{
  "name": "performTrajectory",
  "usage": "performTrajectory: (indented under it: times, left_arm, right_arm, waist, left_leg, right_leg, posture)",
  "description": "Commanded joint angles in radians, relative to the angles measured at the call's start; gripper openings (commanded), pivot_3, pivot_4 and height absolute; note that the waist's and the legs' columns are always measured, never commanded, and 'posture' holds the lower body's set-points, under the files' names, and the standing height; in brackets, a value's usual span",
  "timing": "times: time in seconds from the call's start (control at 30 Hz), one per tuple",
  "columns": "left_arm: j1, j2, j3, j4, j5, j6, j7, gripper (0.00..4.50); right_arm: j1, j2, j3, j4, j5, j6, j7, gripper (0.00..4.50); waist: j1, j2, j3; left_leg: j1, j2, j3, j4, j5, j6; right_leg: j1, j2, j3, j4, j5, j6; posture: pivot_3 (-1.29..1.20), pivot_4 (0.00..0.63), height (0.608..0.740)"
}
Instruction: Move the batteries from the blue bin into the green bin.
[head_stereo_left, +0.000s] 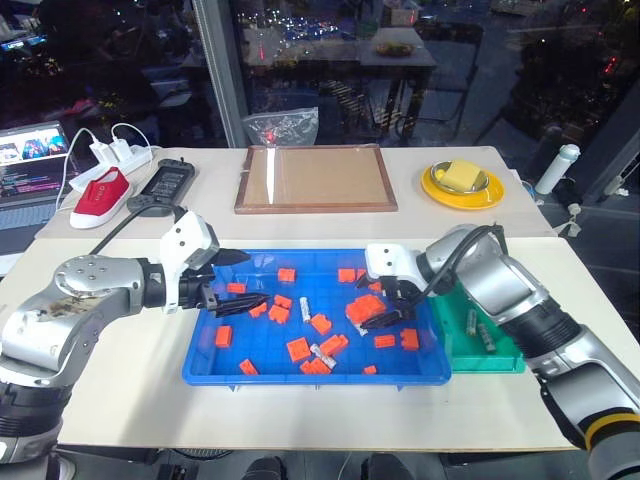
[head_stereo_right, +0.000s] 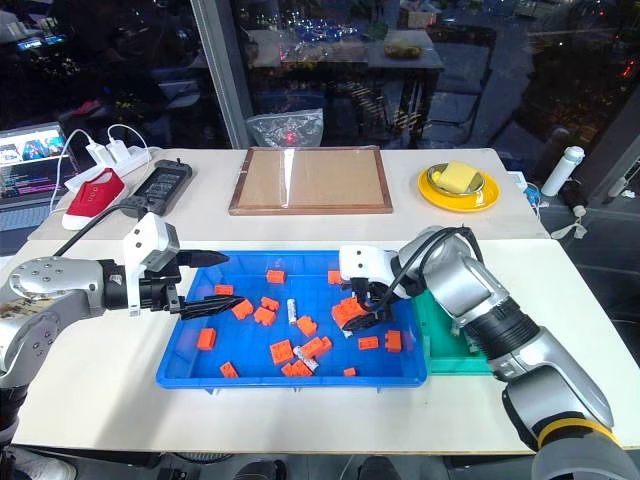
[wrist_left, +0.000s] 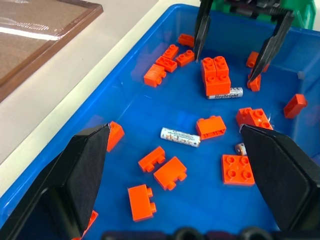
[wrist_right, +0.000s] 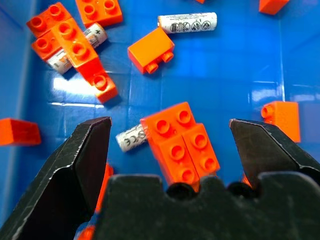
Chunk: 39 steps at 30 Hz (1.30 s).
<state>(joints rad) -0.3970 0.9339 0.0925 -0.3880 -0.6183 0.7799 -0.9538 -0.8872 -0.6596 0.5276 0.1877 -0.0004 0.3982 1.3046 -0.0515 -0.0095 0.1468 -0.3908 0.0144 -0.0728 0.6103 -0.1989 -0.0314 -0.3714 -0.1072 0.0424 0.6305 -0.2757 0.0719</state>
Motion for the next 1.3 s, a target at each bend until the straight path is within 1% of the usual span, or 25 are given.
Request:
performTrajectory:
  times: [0.03, 0.07, 0.1, 0.17, 0.23, 0.27, 0.3, 0.33, 0.5, 0.63, 0.83, 0.9, 0.97, 1.0, 1.03, 1.1, 1.13, 1.17, 1.3]
  left_arm:
    - [-0.017, 0.004, 0.015, -0.050, -0.033, 0.020, -0.001, 4.50]
    - [-0.019, 0.005, 0.014, -0.049, -0.030, 0.020, 0.002, 4.50]
    - [-0.019, 0.005, 0.013, -0.050, -0.029, 0.020, 0.004, 4.50]
    - [-0.024, 0.004, 0.011, -0.046, -0.024, 0.019, 0.006, 4.50]
    - [-0.025, 0.002, 0.013, -0.046, -0.025, 0.020, 0.006, 4.50]
    - [-0.024, 0.001, 0.015, -0.048, -0.027, 0.022, 0.006, 4.50]
    - [-0.024, 0.000, 0.015, -0.048, -0.027, 0.022, 0.006, 4.50]
    - [-0.024, -0.002, 0.013, -0.047, -0.025, 0.020, 0.007, 4.50]
    - [-0.027, -0.014, -0.003, -0.041, -0.014, 0.012, 0.008, 4.50]
    - [-0.041, -0.021, -0.014, -0.030, -0.006, 0.008, 0.003, 4.50]
    - [-0.051, -0.023, -0.028, -0.020, 0.004, -0.001, -0.003, 4.50]
    - [-0.055, -0.023, -0.034, -0.016, 0.009, -0.006, -0.006, 4.50]
    - [-0.058, -0.026, -0.039, -0.013, 0.012, -0.008, -0.007, 4.50]
    - [-0.059, -0.027, -0.040, -0.012, 0.012, -0.009, -0.008, 4.50]
    - [-0.061, -0.028, -0.042, -0.011, 0.013, -0.011, -0.009, 4.50]
    - [-0.065, -0.031, -0.046, -0.007, 0.017, -0.014, -0.012, 4.50]
    - [-0.066, -0.032, -0.048, -0.006, 0.018, -0.014, -0.012, 4.50]
    - [-0.068, -0.034, -0.049, -0.005, 0.019, -0.015, -0.012, 4.50]
    - [-0.071, -0.037, -0.050, 0.000, 0.024, -0.017, -0.015, 4.50]
  right_arm:
    - [-0.025, 0.017, -0.006, 0.112, -0.048, -0.100, -0.002, 4.16]
    - [-0.026, 0.018, 0.001, 0.141, -0.063, -0.123, 0.005, 3.89]
    - [-0.025, 0.020, 0.004, 0.162, -0.072, -0.141, 0.012, 3.72]
    - [-0.029, 0.027, 0.001, 0.197, -0.081, -0.161, 0.024, 3.08]
    - [-0.042, 0.028, -0.022, 0.200, -0.068, -0.157, 0.046, 2.27]
    - [-0.046, 0.028, -0.034, 0.194, -0.059, -0.150, 0.054, 2.03]
    - [-0.055, 0.026, -0.048, 0.191, -0.050, -0.139, 0.062, 1.69]
    - [-0.068, 0.022, -0.065, 0.192, -0.043, -0.134, 0.063, 1.51]
    - [-0.120, -0.001, -0.117, 0.230, -0.057, -0.148, 0.030, 1.51]
    - [-0.129, -0.034, -0.112, 0.241, -0.117, -0.173, 0.006, 1.51]
    - [-0.104, -0.047, -0.109, 0.238, -0.184, -0.188, -0.030, 1.51]
    - [-0.099, -0.047, -0.119, 0.232, -0.199, -0.189, -0.052, 2.51]
    - [-0.097, -0.049, -0.131, 0.219, -0.199, -0.189, -0.058, 2.89]
    - [-0.097, -0.049, -0.137, 0.213, -0.197, -0.187, -0.059, 3.40]
    - [-0.099, -0.050, -0.143, 0.204, -0.193, -0.181, -0.059, 3.66]
    - [-0.102, -0.053, -0.156, 0.183, -0.186, -0.173, -0.058, 4.34]
    - [-0.104, -0.054, -0.163, 0.170, -0.185, -0.174, -0.064, 4.47]
    - [-0.105, -0.053, -0.172, 0.151, -0.176, -0.164, -0.062, 4.47]
    - [-0.058, -0.030, -0.222, -0.087, 0.003, 0.042, 0.066, 4.47]
  waist:
    - [0.004, 0.000, 0.000]
    - [0.005, 0.000, 0.000]
    - [0.005, 0.000, 0.000]
    - [0.005, 0.000, 0.000]
    - [0.004, 0.000, 0.000]
    - [0.004, 0.000, 0.000]
    - [0.004, 0.000, 0.000]
    - [0.004, 0.000, 0.000]
    - [0.005, 0.000, 0.000]
    - [0.007, 0.000, 0.000]
    - [0.003, 0.000, 0.000]
    - [0.002, 0.000, 0.000]
    - [0.003, 0.000, 0.000]
    - [0.003, 0.000, 0.000]
    - [0.003, 0.000, 0.000]
    - [0.004, 0.000, 0.000]
    - [0.003, 0.000, 0.000]
    - [0.003, 0.000, 0.000]
    - [0.002, 0.000, 0.000]
  left_leg:
    - [0.000, 0.000, 0.000, 0.000, 0.000, 0.000]
    - [-0.001, 0.000, 0.000, 0.000, 0.000, 0.000]
    - [0.000, 0.000, 0.000, 0.000, 0.000, 0.000]
    - [0.000, 0.000, 0.000, 0.000, 0.000, 0.000]
    - [0.000, 0.000, 0.000, 0.000, 0.000, 0.000]
    - [0.000, 0.000, 0.000, 0.000, 0.000, 0.000]
    - [0.000, 0.000, 0.000, 0.000, 0.000, 0.000]
    - [0.000, 0.000, 0.000, 0.000, 0.000, 0.000]
    - [0.000, 0.000, 0.000, 0.000, 0.000, 0.000]
    - [0.000, 0.000, 0.000, 0.000, 0.000, 0.000]
    - [0.000, 0.000, 0.000, 0.000, 0.000, 0.000]
    - [0.000, 0.000, 0.000, 0.000, 0.000, 0.000]
    - [0.000, 0.000, 0.000, 0.000, 0.000, 0.000]
    - [-0.001, 0.000, 0.000, 0.000, 0.000, 0.000]
    - [-0.001, 0.000, 0.000, 0.000, 0.000, 0.000]
    - [-0.001, 0.000, 0.000, 0.000, 0.000, 0.000]
    - [-0.001, 0.000, 0.000, 0.000, 0.000, 0.000]
    - [-0.001, 0.000, 0.000, 0.000, 0.000, 0.000]
    - [-0.001, 0.000, 0.000, 0.000, 0.000, 0.000]
  right_leg:
    - [0.000, 0.000, 0.000, 0.000, 0.000, 0.000]
    - [0.000, 0.000, 0.000, 0.000, 0.000, 0.000]
    - [0.000, 0.000, 0.000, 0.000, 0.000, 0.000]
    - [0.000, 0.000, 0.000, 0.000, 0.000, 0.000]
    - [0.000, 0.000, 0.000, 0.000, 0.000, 0.000]
    - [0.000, 0.000, 0.000, 0.000, 0.000, 0.000]
    - [0.000, 0.000, 0.000, 0.000, 0.000, 0.000]
    - [0.000, 0.000, 0.000, 0.000, 0.000, 0.000]
    - [0.000, 0.000, 0.000, 0.000, 0.000, 0.000]
    - [0.001, 0.000, 0.000, 0.000, 0.000, 0.000]
    - [0.000, 0.000, 0.000, 0.000, 0.000, 0.000]
    - [0.000, 0.000, 0.000, 0.000, 0.000, 0.000]
    - [0.000, 0.000, 0.000, 0.000, 0.000, 0.000]
    - [0.000, 0.000, 0.000, 0.000, 0.000, 0.000]
    - [0.000, 0.000, 0.000, 0.000, 0.000, 0.000]
    - [0.000, 0.000, 0.000, 0.000, 0.000, 0.000]
    - [0.000, 0.000, 0.000, 0.000, 0.000, 0.000]
    - [0.000, 0.000, 0.000, 0.000, 0.000, 0.000]
    - [0.000, 0.000, 0.000, 0.000, 0.000, 0.000]
  posture:
    - [0.00, 0.150, 0.740]
    - [0.00, 0.150, 0.740]
    - [0.00, 0.150, 0.740]
    - [0.00, 0.150, 0.740]
    - [0.00, 0.150, 0.740]
    - [0.00, 0.150, 0.740]
    - [0.00, 0.150, 0.740]
    - [0.00, 0.150, 0.740]
    - [0.00, 0.150, 0.740]
    - [0.00, 0.150, 0.740]
    - [0.00, 0.150, 0.740]
    - [0.00, 0.150, 0.740]
    - [0.00, 0.150, 0.740]
    - [0.00, 0.150, 0.740]
    - [0.00, 0.150, 0.740]
    - [0.00, 0.150, 0.740]
    - [0.00, 0.150, 0.740]
    - [0.00, 0.150, 0.740]
    - [0.00, 0.150, 0.740]
